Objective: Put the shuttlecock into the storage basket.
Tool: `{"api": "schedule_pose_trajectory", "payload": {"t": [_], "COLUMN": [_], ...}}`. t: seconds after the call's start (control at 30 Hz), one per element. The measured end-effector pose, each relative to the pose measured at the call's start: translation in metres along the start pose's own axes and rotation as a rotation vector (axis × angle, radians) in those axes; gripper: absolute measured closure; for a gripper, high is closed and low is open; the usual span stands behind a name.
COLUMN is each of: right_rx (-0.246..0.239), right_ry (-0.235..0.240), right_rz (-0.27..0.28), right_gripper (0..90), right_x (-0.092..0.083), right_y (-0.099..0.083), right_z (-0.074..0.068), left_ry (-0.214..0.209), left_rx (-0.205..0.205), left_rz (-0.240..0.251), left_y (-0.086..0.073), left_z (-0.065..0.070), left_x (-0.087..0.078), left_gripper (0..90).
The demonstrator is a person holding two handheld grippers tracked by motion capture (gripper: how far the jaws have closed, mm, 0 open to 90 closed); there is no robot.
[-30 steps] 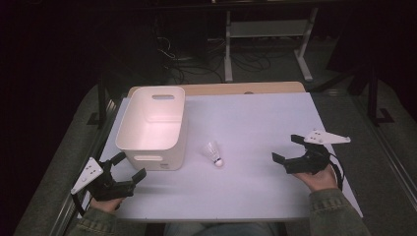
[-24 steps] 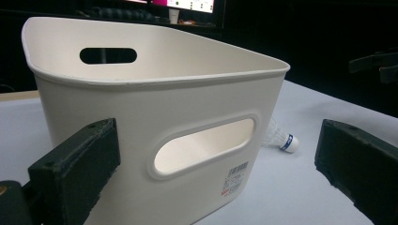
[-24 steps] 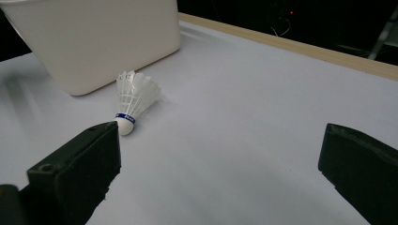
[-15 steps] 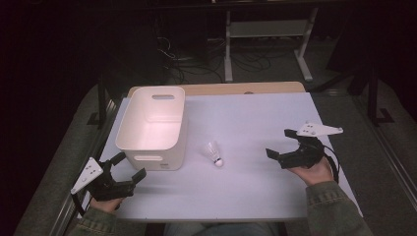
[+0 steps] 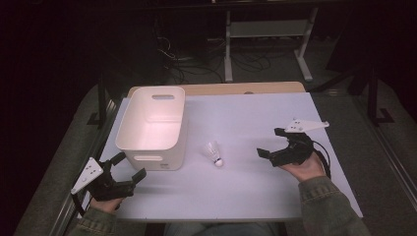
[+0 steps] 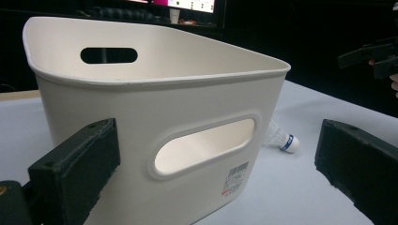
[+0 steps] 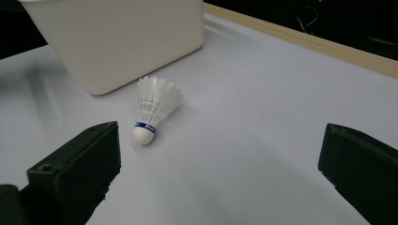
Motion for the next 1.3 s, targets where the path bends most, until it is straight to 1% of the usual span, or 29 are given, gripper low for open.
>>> {"api": "schedule_pose_trajectory", "payload": {"t": [0.03,0.07,0.1,0.2,0.27,0.4,0.57,1.07,1.3], "right_rx": [0.000,-0.004,-0.004,-0.004,-0.004,-0.011,-0.018,-0.029,-0.026], "right_ry": [0.000,0.011,0.016,0.028,0.034,0.048,0.052,0.072,0.067], "right_rz": [0.000,-0.017,-0.022,-0.024,-0.030,-0.042,-0.042,-0.072,-0.093], "right_gripper": [0.0,0.0,0.0,0.0,0.0,0.0,0.0,0.0,0.0], "right_x": [0.000,0.003,0.004,0.007,0.010,0.014,0.019,0.033,0.039], "right_y": [0.000,0.001,0.002,0.005,0.007,0.011,0.013,0.017,0.018], "right_z": [0.000,-0.002,-0.002,-0.005,-0.006,-0.008,-0.010,-0.018,-0.019], "left_ry": [0.000,-0.001,-0.001,-0.001,-0.005,-0.003,-0.002,-0.001,-0.001], "left_rx": [0.000,0.000,-0.001,-0.002,-0.015,-0.007,-0.009,-0.005,-0.006], "left_rz": [0.000,0.000,0.000,0.000,0.007,0.001,0.004,0.003,0.003], "left_y": [0.000,0.000,0.000,0.000,0.000,0.000,0.000,0.000,0.000], "left_z": [0.000,0.000,0.000,0.000,0.000,0.000,0.000,0.000,0.000], "left_x": [0.000,0.000,0.000,0.000,0.000,0.000,0.000,0.000,0.000], "left_gripper": [0.0,0.0,0.0,0.0,0.0,0.0,0.0,0.0,0.0]}}
Point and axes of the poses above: each handheld gripper's, and its own axes: x roughly forward along the jaws, y roughly out of its top, z roughly to its right, the point moved 2 cm from there along x, roughly forward along the jaws
